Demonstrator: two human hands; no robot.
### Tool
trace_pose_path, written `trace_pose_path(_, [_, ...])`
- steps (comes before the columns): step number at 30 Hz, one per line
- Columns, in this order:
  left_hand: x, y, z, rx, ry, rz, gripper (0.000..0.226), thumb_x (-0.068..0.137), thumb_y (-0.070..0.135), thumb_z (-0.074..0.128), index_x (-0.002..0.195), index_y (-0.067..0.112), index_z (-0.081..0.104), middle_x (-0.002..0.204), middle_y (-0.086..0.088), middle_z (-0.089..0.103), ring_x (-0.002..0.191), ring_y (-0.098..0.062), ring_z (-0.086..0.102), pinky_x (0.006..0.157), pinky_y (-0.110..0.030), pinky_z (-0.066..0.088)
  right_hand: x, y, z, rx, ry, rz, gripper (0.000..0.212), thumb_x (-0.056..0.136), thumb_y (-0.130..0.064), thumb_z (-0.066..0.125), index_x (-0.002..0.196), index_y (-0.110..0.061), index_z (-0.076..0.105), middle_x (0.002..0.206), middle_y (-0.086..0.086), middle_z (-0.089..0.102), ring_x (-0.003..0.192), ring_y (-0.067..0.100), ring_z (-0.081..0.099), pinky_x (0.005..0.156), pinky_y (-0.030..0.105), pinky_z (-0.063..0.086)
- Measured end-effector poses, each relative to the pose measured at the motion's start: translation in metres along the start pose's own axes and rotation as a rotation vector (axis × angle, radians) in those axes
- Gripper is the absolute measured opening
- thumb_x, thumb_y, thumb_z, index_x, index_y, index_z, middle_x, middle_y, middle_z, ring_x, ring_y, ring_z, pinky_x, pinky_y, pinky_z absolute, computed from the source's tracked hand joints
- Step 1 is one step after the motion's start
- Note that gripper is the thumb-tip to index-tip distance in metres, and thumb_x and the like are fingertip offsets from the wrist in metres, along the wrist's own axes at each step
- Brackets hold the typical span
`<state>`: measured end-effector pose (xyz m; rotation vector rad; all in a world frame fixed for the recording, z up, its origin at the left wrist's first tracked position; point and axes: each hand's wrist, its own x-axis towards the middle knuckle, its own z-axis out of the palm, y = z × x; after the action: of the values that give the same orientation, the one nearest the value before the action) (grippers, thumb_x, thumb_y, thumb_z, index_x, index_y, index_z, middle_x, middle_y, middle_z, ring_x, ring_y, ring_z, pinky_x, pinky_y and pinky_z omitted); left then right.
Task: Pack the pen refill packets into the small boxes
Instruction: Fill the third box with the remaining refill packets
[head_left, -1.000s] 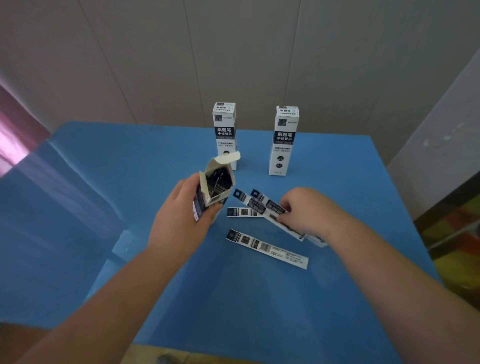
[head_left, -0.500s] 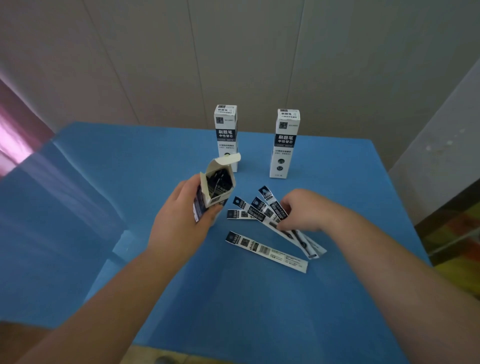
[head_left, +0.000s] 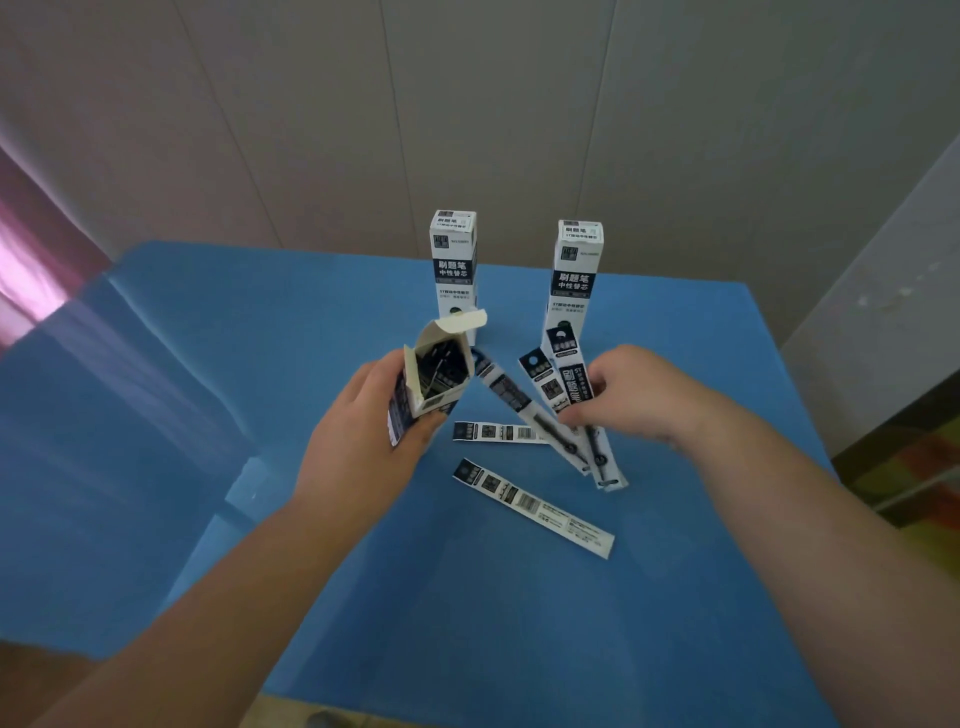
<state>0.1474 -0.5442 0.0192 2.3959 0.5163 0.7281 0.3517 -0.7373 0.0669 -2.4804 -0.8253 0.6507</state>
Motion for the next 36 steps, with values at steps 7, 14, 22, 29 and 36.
trace_pose_path(7, [0.001,0.001,0.0,-0.002,-0.011,-0.006,0.05,0.085,0.049,0.06,0.129,0.051,0.037,0.116,0.045,0.045,0.103,-0.002,0.057,0.078,-0.028,0.05,0.005,0.003,0.008,-0.088,-0.041,0.022,0.013,0.074,-0.028,0.081,0.07,-0.019,0.072,0.063,-0.007,0.07,0.063,0.012,0.066,0.054,0.026,0.047])
trace_pose_path(14, [0.001,0.001,-0.001,-0.001,-0.009,-0.011,0.05,0.085,0.05,0.059,0.13,0.049,0.036,0.114,0.049,0.042,0.101,0.002,0.054,0.075,-0.022,0.046,-0.009,-0.001,-0.009,0.245,0.142,0.014,0.012,0.077,-0.028,0.085,0.074,-0.02,0.077,0.067,-0.009,0.075,0.065,0.013,0.069,0.064,0.032,0.056])
trace_pose_path(22, [0.002,0.004,-0.003,-0.013,-0.014,-0.032,0.045,0.084,0.05,0.059,0.126,0.046,0.044,0.109,0.035,0.043,0.105,-0.007,0.059,0.08,-0.031,0.049,-0.064,-0.045,-0.02,1.029,0.147,-0.338,0.012,0.074,-0.023,0.084,0.085,-0.02,0.081,0.093,0.005,0.08,0.089,0.021,0.077,0.07,0.023,0.06])
trace_pose_path(29, [-0.001,0.008,-0.004,0.011,-0.019,-0.012,0.044,0.085,0.051,0.057,0.127,0.042,0.048,0.115,0.025,0.051,0.102,-0.007,0.057,0.076,-0.03,0.048,-0.067,-0.067,-0.01,1.025,0.425,-0.402,0.009,0.087,-0.017,0.078,0.083,-0.025,0.078,0.088,-0.002,0.08,0.08,0.014,0.075,0.063,0.022,0.056])
trace_pose_path(36, [-0.003,0.01,-0.002,0.03,-0.048,0.028,0.04,0.089,0.039,0.066,0.125,0.04,0.05,0.117,0.024,0.052,0.101,-0.008,0.056,0.074,-0.031,0.049,-0.054,-0.079,0.001,0.919,0.456,-0.372,0.001,0.084,-0.027,0.079,0.083,-0.027,0.078,0.084,-0.005,0.079,0.077,0.016,0.076,0.067,0.034,0.061])
